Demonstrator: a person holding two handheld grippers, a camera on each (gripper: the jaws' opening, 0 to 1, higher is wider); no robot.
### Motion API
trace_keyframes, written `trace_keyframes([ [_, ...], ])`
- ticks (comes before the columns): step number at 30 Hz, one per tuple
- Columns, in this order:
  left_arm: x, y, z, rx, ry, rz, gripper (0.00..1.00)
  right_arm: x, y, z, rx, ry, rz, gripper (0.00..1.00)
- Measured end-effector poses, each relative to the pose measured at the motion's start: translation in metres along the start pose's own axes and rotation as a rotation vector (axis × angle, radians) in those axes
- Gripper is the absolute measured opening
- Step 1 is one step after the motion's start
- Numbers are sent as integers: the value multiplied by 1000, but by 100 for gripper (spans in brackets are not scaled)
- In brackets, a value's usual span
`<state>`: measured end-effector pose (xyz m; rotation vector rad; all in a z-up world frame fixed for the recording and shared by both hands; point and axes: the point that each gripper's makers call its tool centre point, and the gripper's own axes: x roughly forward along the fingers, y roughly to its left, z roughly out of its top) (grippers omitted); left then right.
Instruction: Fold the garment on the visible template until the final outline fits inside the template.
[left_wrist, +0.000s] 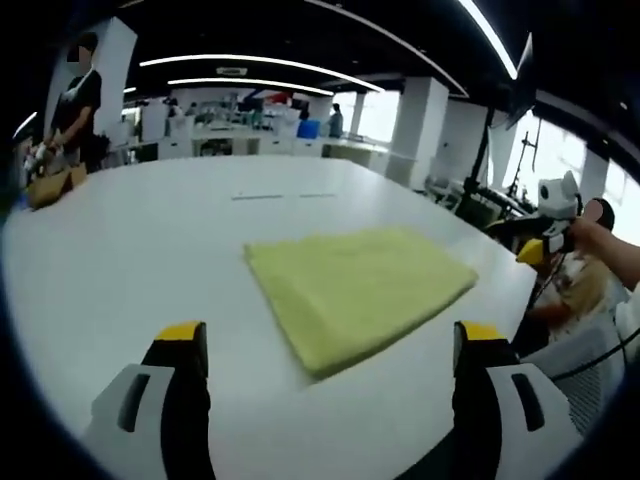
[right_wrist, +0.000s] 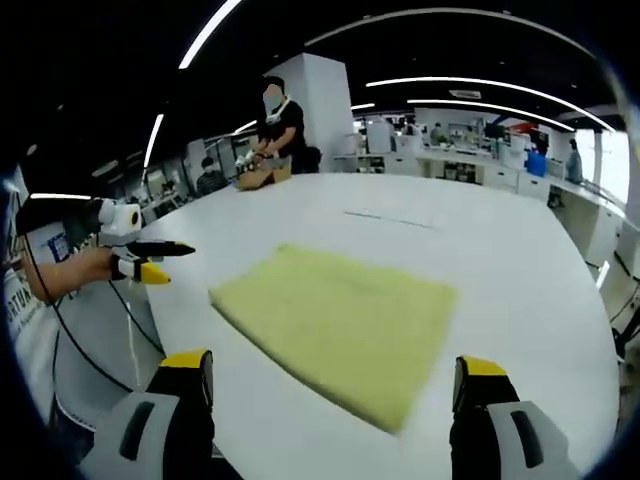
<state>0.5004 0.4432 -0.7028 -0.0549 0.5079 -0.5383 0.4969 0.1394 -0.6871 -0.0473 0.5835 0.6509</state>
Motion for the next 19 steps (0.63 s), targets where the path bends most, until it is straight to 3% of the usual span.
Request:
trace_keyframes([
  [3, -1, 3, -5, 17, 25, 13, 99, -2, -3, 0, 4, -5, -13, 99],
  [19, -2, -1, -6, 42, 41, 20, 98, -3, -4, -6, -10, 20, -19, 97],
])
